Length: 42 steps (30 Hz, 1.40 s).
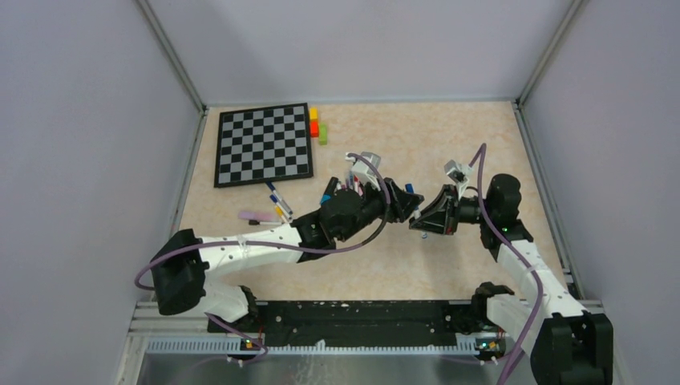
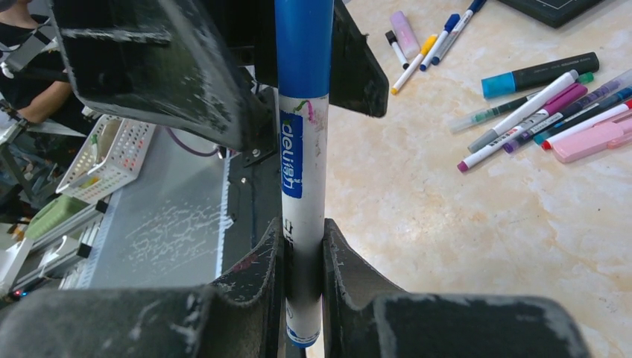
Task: Open the pen caps
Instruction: Pick up the pen from the center of the board, then open the pen cap from the pen.
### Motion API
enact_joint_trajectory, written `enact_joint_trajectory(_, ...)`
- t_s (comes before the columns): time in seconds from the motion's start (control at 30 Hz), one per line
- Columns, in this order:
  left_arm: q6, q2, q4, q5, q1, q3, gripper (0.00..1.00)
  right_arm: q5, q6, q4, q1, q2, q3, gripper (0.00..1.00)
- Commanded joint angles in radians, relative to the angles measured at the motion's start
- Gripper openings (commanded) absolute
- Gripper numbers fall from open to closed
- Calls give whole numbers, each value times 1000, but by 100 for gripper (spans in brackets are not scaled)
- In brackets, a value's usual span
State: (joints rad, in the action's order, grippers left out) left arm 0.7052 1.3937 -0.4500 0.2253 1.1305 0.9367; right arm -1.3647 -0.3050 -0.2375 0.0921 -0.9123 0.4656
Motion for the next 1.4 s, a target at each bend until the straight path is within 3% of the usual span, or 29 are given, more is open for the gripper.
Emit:
enact_joint_trajectory(0.0,27,18,-9,22,-3,61,53,-22,46,-5,15,-4,47,0)
enact_joint_trajectory(0.3,31,30,-16,52,-3,78,47,-17,65,13,15,-9,50,0)
enact_joint_trajectory(0.53,27,32,-16,47,-5,78,33,-14,69,19,15,-8,51,0)
enact_joint_trajectory(0.67,22,34,-31,28,-14,76,0,-16,84,36,14,-13,55,0)
enact_joint_trajectory(0.77,0,31,-78,5,-59,88,0,-24,96,49,15,-19,55,0)
enact_joint_trajectory(0.9,2,44,-111,-65,-216,171,0,-47,74,31,15,-38,45,0)
enact_joint_trajectory(1.03,-30,59,-144,-32,-318,275,0,-56,72,39,15,-55,43,0)
enact_joint_trajectory(1.37,27,9,-270,151,-373,260,0,-43,107,74,14,-83,37,0)
